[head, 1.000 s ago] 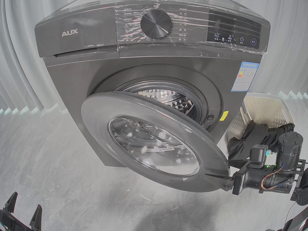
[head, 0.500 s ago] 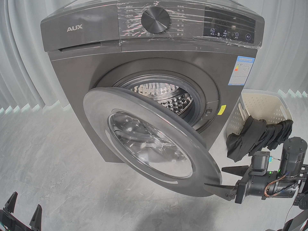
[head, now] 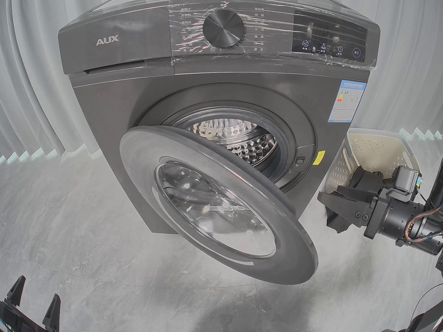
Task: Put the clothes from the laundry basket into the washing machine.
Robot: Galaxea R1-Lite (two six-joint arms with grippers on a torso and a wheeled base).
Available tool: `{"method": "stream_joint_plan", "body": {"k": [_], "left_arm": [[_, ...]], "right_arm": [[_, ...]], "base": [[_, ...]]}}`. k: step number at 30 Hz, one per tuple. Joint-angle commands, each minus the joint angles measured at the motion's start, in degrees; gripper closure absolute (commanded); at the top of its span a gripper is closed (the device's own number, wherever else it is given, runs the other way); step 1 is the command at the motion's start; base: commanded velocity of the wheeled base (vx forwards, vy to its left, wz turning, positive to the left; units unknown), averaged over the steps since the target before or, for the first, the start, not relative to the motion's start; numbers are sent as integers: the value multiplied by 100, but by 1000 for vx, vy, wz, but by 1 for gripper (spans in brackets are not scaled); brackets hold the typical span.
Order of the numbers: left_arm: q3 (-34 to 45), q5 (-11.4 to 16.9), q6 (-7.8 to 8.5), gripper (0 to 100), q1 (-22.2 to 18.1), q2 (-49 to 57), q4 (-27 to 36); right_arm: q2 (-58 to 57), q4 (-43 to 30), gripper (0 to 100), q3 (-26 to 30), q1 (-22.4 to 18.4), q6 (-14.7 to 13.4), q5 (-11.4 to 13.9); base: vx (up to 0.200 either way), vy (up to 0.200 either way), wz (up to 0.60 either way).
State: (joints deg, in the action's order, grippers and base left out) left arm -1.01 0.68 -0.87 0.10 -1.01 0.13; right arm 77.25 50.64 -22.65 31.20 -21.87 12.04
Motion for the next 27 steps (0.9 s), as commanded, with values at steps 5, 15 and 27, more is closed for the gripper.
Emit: {"method": "stream_joint_plan", "body": {"k": [5, 15, 27], "left_arm": [[92, 2, -1, 0, -1, 101, -5], [92, 2, -1, 0, -1, 101, 4], [92, 2, -1, 0, -1, 101, 4]], "right_arm": [[985, 51, 0, 24, -228, 289, -475], [1284, 51, 0, 226, 255, 482, -800], [1758, 130, 0, -20, 211, 447, -1073]], "base": [[0, 0, 0], [0, 0, 0], [0, 0, 0]]}}
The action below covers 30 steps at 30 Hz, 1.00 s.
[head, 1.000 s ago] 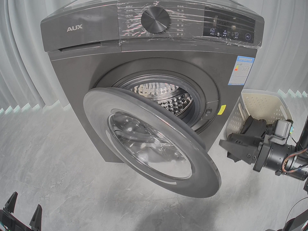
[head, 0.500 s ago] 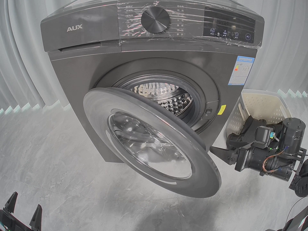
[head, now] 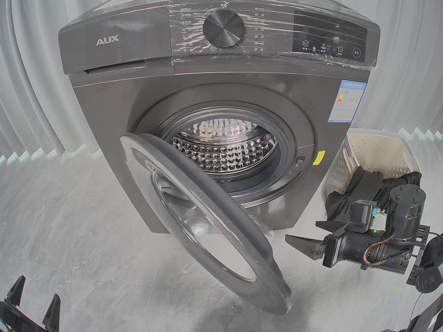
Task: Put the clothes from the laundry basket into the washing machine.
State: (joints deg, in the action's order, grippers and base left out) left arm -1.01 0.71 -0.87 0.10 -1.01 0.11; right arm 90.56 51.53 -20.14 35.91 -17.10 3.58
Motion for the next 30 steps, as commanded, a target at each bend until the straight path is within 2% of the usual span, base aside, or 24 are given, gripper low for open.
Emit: {"method": "stream_joint_plan", "body": {"k": [1, 3, 5, 9, 15, 20, 25, 30], "left_arm": [[92, 0, -1, 0, -1, 101, -2], [92, 0, -1, 0, -1, 101, -2], [92, 0, -1, 0, -1, 101, 7], [92, 0, -1, 0, -1, 101, -2], [92, 0, -1, 0, -1, 101, 7], [92, 0, -1, 0, -1, 101, -2], [92, 0, -1, 0, -1, 101, 7], [92, 0, -1, 0, -1, 101, 7]], "right_arm": [[532, 85, 0, -333, -295, -39, -323], [770, 252, 0, -447, -339, -30, -508], [1025, 419, 0, -579, -357, -47, -569], [1737, 648, 0, -904, -603, -100, -877], [2580, 1166, 0, -1212, -603, -39, -938], [2976, 1228, 0, -1493, -585, 14, -930], [3099, 1245, 0, -1502, -533, 111, -886], [3099, 1254, 0, -1405, -295, 120, -868]], "base": [[0, 0, 0], [0, 0, 0], [0, 0, 0], [0, 0, 0], [0, 0, 0], [0, 0, 0], [0, 0, 0], [0, 0, 0]]}}
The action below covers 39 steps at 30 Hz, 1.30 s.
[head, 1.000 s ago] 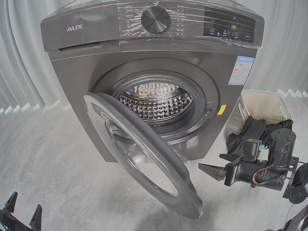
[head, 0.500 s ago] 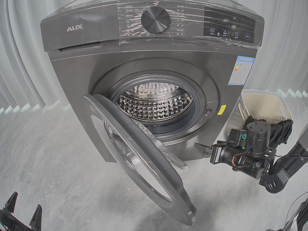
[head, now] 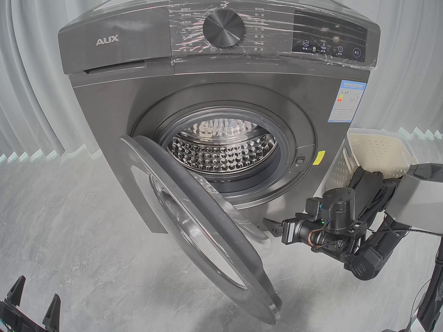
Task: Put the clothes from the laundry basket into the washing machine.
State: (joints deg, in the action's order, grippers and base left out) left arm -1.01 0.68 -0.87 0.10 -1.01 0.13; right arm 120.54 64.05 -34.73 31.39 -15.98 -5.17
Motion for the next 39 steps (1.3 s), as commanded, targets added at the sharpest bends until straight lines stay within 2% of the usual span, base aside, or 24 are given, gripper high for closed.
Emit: {"method": "stream_joint_plan", "body": {"k": [1, 7, 20, 23, 32, 35, 39], "left_arm": [[92, 2, -1, 0, -1, 101, -5], [92, -7, -1, 0, -1, 101, -5], [92, 2, -1, 0, -1, 101, 4], [92, 2, -1, 0, -1, 101, 4], [92, 2, -1, 0, -1, 101, 4], [92, 2, -1, 0, -1, 101, -5], [92, 2, -1, 0, -1, 101, 4]], "right_arm": [[101, 29, 0, 72, 192, 7, 16], [101, 521, 0, 265, 377, 16, 262], [339, 600, 0, 45, 236, 113, 244], [514, 679, 0, 98, 324, 227, 244], [497, 978, 0, 151, 878, 183, 350], [514, 1409, 0, 160, 886, 174, 561], [576, 1628, 0, 151, 790, 183, 578]], "base": [[0, 0, 0], [0, 0, 0], [0, 0, 0], [0, 0, 0], [0, 0, 0], [0, 0, 0], [0, 0, 0]]}}
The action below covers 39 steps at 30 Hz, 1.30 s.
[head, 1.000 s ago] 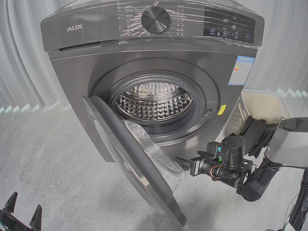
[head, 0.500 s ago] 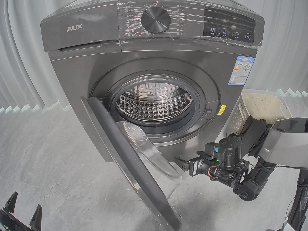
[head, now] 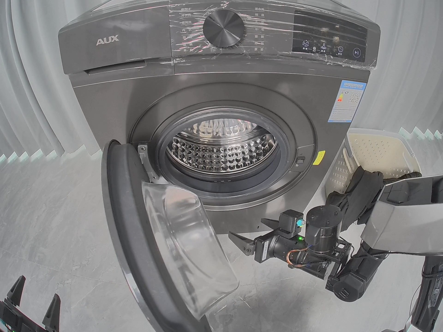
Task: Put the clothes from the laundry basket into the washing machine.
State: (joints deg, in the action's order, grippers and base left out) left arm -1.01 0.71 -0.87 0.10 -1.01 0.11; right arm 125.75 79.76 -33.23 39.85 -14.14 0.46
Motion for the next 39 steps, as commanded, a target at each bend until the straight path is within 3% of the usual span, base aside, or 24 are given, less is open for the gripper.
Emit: {"method": "stream_joint_plan", "body": {"k": [1, 4, 16, 29, 39], "left_arm": [[92, 0, -1, 0, -1, 101, 7], [92, 0, -1, 0, -1, 101, 7], [92, 0, -1, 0, -1, 101, -2], [92, 0, -1, 0, -1, 101, 7], [92, 0, -1, 0, -1, 101, -2]], "right_arm": [[73, 48, 0, -25, -65, 8, 15], [73, -5, 0, -157, -153, 43, 24], [170, -884, 0, -931, -206, 105, 217], [591, -901, 0, -1291, 304, 175, 165], [600, -919, 0, -1625, 128, 175, 173]], "base": [[0, 0, 0], [0, 0, 0], [-200, 0, 0], [0, 0, 0], [0, 0, 0]]}}
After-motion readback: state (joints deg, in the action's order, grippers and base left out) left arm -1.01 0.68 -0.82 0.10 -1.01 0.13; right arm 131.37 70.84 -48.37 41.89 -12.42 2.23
